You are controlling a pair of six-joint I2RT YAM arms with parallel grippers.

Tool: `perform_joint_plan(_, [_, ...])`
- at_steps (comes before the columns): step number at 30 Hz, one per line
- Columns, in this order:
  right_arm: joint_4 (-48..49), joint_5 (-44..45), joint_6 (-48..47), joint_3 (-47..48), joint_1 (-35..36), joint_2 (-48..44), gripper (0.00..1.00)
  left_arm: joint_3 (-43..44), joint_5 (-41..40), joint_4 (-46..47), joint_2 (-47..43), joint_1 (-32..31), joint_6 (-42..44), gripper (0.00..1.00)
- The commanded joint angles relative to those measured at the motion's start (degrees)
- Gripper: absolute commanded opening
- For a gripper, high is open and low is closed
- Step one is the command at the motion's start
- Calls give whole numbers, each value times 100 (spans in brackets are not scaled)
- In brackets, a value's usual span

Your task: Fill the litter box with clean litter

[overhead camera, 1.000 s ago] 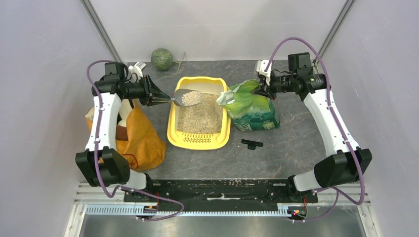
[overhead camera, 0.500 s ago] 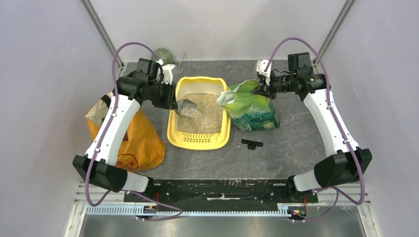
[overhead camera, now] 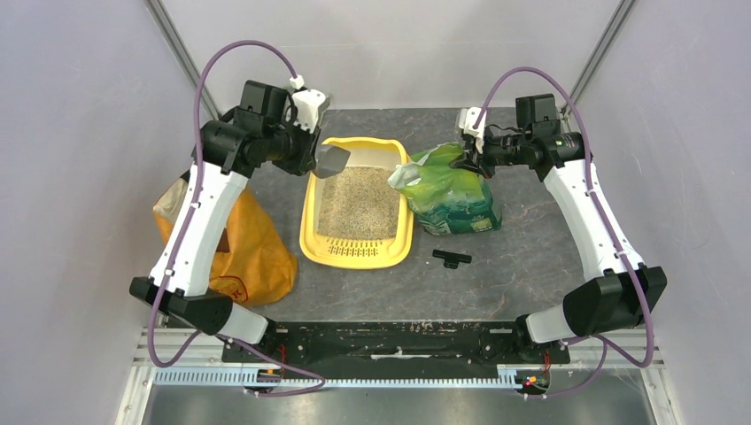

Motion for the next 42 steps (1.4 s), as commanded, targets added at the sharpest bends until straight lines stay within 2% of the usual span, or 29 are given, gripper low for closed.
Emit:
perform_joint_plan(1, [648, -304, -45, 200, 46, -214, 0, 719, 313, -210, 190, 2, 611, 2])
perform_joint_plan(4, [648, -320, -49, 206, 48, -201, 0, 1179, 829, -413, 395, 7, 499, 2])
perform_joint_plan(7, [639, -320, -60, 196, 48, -213, 0, 1612, 1749, -579, 587, 7, 335, 2])
perform_joint_plan(13, [626, -320, -105, 177, 47, -234, 0, 1767, 3095, -593, 881, 12, 196, 2])
perform_joint_plan(16, [615, -320, -134, 169, 48, -265, 0, 1765, 3545, -589, 1059, -2, 96, 2])
perform_joint_plan(19, [612, -332, -154, 146, 47, -284, 0, 1765, 3644, -497, 1276, -69, -8, 2])
perform_joint_plan(28, [621, -424, -216, 120, 48, -294, 0, 1966, 2618, 98, 2042, -466, -997, 2])
perform_joint_plan(31, [684, -444, -195, 111, 47, -277, 0, 2007, 2458, 156, 2339, -703, -1318, 2])
perform_joint_plan(34, [711, -457, -203, 111, 47, -255, 0, 1948, 1946, 249, 2582, -996, -1718, 2])
perform_joint_plan(42, [711, -496, -312, 37, 47, -196, 0, 2387, 1294, 213, 3445, -1434, -2831, 2])
